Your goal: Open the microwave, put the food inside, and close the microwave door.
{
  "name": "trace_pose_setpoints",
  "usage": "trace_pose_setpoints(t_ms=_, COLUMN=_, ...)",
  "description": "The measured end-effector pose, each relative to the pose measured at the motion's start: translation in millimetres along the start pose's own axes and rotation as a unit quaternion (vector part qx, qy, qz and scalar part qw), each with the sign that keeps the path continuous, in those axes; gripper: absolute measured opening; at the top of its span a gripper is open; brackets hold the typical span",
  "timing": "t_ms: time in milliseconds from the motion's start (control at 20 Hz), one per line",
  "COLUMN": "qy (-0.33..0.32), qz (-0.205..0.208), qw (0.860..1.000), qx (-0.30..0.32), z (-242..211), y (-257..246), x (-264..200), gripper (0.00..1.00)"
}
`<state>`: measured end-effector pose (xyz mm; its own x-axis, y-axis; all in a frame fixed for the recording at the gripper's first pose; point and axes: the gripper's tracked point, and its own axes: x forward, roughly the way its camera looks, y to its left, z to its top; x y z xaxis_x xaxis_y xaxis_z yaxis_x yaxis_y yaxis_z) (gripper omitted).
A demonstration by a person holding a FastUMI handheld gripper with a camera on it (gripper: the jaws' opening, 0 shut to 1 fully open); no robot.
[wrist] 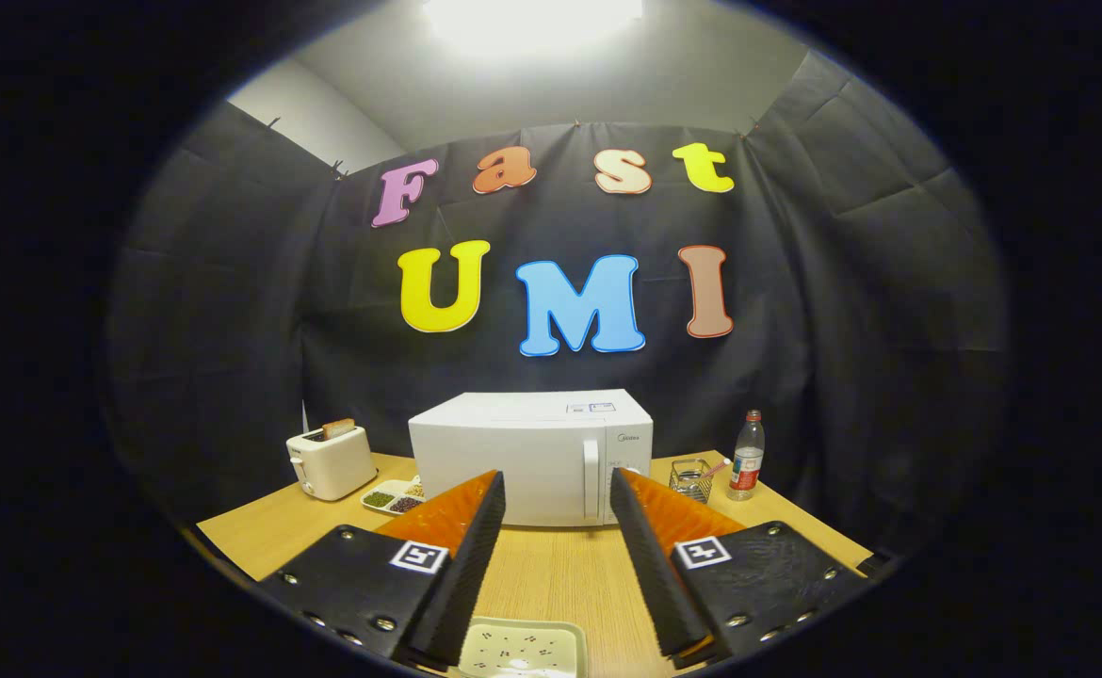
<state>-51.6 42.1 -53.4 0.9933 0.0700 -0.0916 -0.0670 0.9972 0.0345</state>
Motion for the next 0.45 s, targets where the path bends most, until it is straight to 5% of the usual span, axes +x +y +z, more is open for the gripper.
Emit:
trace_pose_setpoints(t_ms=150, qy=-0.004, qz=0.0, qw=1.0, qx=0.002, z=-2.0, y=1.8, x=-10.5, gripper=0.97)
trace_pose_setpoints(t_ms=450, qy=-0.005, qz=0.002, qw=1.0, qx=0.007, z=-2.1, y=2.8, x=-15.4, gripper=0.97)
